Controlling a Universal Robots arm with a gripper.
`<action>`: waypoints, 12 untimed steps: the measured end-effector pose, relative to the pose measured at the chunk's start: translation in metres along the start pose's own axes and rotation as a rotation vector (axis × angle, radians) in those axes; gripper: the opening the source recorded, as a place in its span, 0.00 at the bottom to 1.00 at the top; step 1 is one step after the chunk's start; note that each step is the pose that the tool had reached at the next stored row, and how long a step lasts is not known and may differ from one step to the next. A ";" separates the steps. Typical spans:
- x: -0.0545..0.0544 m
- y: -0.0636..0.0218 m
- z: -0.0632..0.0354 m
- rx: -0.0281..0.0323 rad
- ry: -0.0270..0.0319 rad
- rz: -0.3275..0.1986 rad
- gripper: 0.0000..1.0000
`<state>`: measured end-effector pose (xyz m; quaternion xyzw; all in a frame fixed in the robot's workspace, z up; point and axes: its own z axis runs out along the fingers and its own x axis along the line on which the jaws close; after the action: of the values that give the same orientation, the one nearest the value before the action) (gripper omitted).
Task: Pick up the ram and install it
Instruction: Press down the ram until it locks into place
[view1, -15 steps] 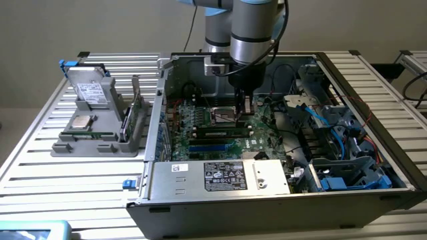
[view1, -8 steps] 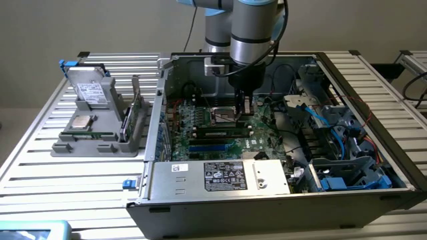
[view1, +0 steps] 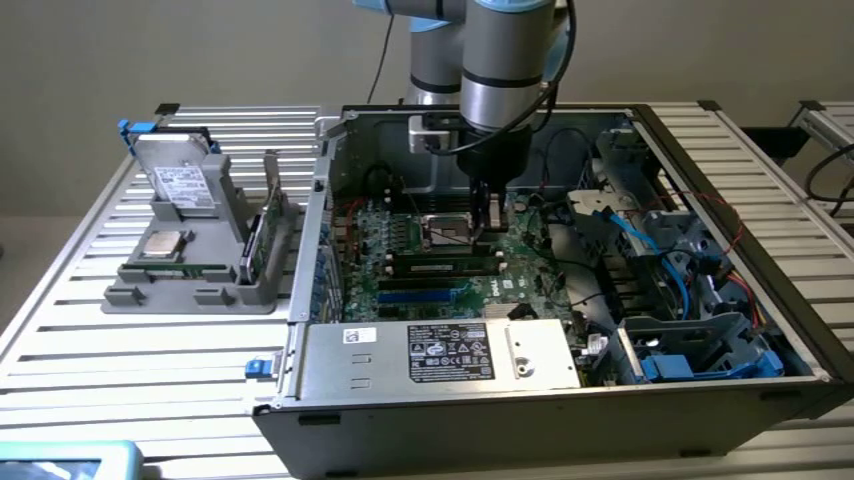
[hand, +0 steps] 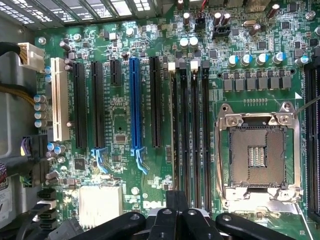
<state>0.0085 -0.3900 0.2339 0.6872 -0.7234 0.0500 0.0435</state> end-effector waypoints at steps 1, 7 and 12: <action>0.000 0.0000 0.0001 0.0014 -0.0003 0.000 0.11; 0.000 0.0003 0.0009 0.0043 -0.0011 0.001 0.11; 0.000 0.0004 0.0018 0.0048 -0.0012 0.001 0.11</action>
<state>0.0081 -0.3904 0.2322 0.6871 -0.7236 0.0513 0.0414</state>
